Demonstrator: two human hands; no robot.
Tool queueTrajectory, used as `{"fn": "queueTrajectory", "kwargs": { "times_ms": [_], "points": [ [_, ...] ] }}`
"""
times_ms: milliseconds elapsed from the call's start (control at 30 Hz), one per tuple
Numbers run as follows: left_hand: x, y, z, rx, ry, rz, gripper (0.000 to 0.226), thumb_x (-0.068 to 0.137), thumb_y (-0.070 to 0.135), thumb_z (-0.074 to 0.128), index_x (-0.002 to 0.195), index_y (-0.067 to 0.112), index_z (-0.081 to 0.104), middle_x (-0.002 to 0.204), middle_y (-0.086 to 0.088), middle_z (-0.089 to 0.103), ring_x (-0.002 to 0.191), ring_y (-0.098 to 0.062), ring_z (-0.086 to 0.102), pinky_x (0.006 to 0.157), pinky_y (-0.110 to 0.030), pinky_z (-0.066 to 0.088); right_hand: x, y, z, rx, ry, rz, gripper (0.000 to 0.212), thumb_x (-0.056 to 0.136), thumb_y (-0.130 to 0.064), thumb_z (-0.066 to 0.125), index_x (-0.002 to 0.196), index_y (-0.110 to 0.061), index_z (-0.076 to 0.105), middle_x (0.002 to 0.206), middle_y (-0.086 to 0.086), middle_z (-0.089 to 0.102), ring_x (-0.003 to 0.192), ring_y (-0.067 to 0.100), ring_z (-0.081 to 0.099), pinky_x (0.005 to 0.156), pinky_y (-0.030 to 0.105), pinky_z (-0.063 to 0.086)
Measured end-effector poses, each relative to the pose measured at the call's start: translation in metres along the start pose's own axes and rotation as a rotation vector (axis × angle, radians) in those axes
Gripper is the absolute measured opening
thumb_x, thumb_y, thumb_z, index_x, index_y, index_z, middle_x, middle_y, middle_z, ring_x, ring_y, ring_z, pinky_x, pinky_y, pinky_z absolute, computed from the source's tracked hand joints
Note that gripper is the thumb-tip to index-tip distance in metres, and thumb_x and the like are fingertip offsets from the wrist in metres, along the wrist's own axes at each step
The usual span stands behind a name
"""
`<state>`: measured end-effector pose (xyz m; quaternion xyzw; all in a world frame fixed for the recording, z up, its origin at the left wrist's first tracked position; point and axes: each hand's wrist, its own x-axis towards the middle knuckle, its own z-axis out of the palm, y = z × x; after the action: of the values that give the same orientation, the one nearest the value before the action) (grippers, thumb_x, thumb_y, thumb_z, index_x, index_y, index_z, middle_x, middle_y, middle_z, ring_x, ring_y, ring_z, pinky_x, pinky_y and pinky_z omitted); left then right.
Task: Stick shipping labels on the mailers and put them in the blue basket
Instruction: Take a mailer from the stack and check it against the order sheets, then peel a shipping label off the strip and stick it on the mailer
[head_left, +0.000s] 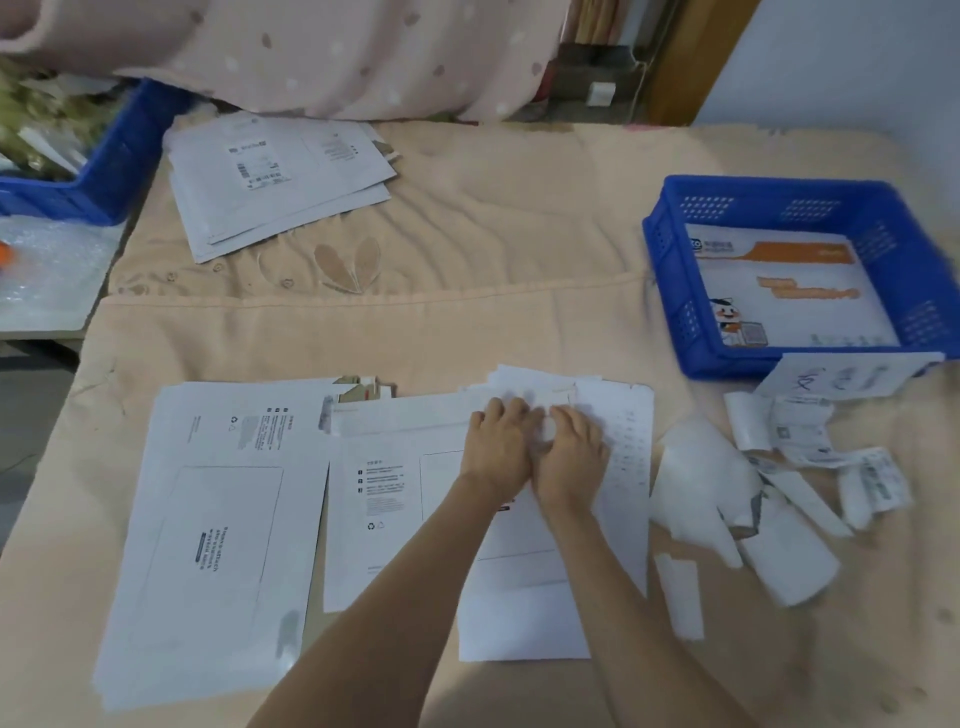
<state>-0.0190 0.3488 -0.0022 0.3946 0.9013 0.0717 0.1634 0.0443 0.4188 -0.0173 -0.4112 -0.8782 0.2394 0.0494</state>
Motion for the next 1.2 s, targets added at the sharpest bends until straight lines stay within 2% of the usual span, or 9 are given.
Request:
{"fn": "queueTrajectory", "kwargs": {
  "times_ms": [300,400,533,633,767,833,967,1067,1200],
  "points": [
    [0.005,0.001,0.003,0.059,-0.040,-0.032,0.046,0.097,0.029,0.041,0.142,0.027,0.033,0.140,-0.001,0.033,0.122,-0.026,0.034,0.094,-0.035,0.035,0.002,0.006,0.006,-0.080,0.013,-0.079,0.034,0.080,-0.012,0.061,0.113,-0.012,0.068,0.120,-0.001,0.064,0.116,0.026,0.055,0.084,0.038,0.041],
    [0.003,0.002,0.004,0.082,-0.057,-0.011,0.050,0.096,0.030,0.041,0.145,0.026,0.028,0.142,-0.002,0.030,0.124,-0.027,0.033,0.094,-0.034,0.038,-0.005,0.006,0.005,-0.135,0.031,-0.119,0.038,0.080,-0.022,0.045,0.108,-0.014,0.069,0.115,-0.002,0.066,0.111,0.024,0.059,0.076,0.035,0.044],
    [0.004,0.001,0.001,0.079,-0.114,0.004,0.056,0.095,0.023,0.043,0.147,0.025,0.024,0.146,-0.003,0.026,0.128,-0.027,0.030,0.095,-0.034,0.040,0.009,-0.003,-0.010,-0.171,-0.142,-0.050,0.035,0.092,-0.022,0.041,0.117,-0.013,0.064,0.129,0.001,0.056,0.125,0.025,0.046,0.092,0.036,0.037],
    [0.008,0.006,-0.010,0.006,-0.177,-0.037,0.052,0.095,0.026,0.046,0.144,0.023,0.032,0.143,-0.005,0.031,0.128,-0.027,0.032,0.098,-0.037,0.037,0.033,-0.012,-0.034,0.114,-0.290,0.135,0.034,0.092,-0.009,0.045,0.120,-0.006,0.064,0.133,0.007,0.057,0.126,0.026,0.049,0.098,0.030,0.039],
    [0.000,0.033,-0.013,-0.302,0.246,-0.126,0.046,0.087,0.005,0.048,0.133,0.009,0.045,0.127,-0.009,0.048,0.112,-0.029,0.047,0.088,-0.038,0.040,0.024,0.001,-0.068,0.295,-0.127,0.107,0.037,0.092,-0.005,0.046,0.127,-0.007,0.058,0.138,0.004,0.049,0.120,0.022,0.053,0.091,0.021,0.037],
    [-0.006,0.057,-0.011,-0.488,0.320,-0.102,0.037,0.083,0.000,0.048,0.119,0.007,0.053,0.117,-0.010,0.052,0.098,-0.030,0.054,0.078,-0.041,0.045,0.012,0.017,-0.081,0.299,-0.067,0.138,0.034,0.092,-0.005,0.047,0.122,-0.010,0.061,0.134,0.004,0.050,0.114,0.022,0.056,0.089,0.022,0.041],
    [-0.008,0.111,-0.003,-0.664,0.081,-0.040,0.020,0.090,0.011,0.048,0.106,0.014,0.060,0.111,-0.002,0.059,0.093,-0.023,0.060,0.077,-0.035,0.048,-0.009,0.067,-0.107,0.241,0.056,0.243,0.034,0.089,0.001,0.046,0.116,-0.007,0.064,0.131,0.009,0.053,0.115,0.022,0.054,0.087,0.019,0.038],
    [-0.006,0.144,0.006,-0.819,-0.138,-0.061,0.020,0.090,0.012,0.049,0.099,0.012,0.067,0.098,-0.002,0.068,0.089,-0.021,0.063,0.079,-0.030,0.051,-0.018,0.101,-0.126,0.238,0.132,0.300,0.038,0.087,0.005,0.045,0.118,-0.006,0.065,0.140,0.004,0.045,0.129,0.020,0.045,0.102,0.023,0.035],
    [-0.001,0.184,0.007,-1.121,-0.400,-0.271,0.012,0.092,0.011,0.052,0.094,0.005,0.062,0.074,-0.001,0.064,0.063,-0.012,0.058,0.050,-0.014,0.042,-0.018,0.135,-0.144,0.209,0.224,0.279,0.038,0.084,0.005,0.046,0.111,-0.009,0.070,0.142,-0.002,0.044,0.131,0.019,0.040,0.103,0.029,0.038]
  ]
}}
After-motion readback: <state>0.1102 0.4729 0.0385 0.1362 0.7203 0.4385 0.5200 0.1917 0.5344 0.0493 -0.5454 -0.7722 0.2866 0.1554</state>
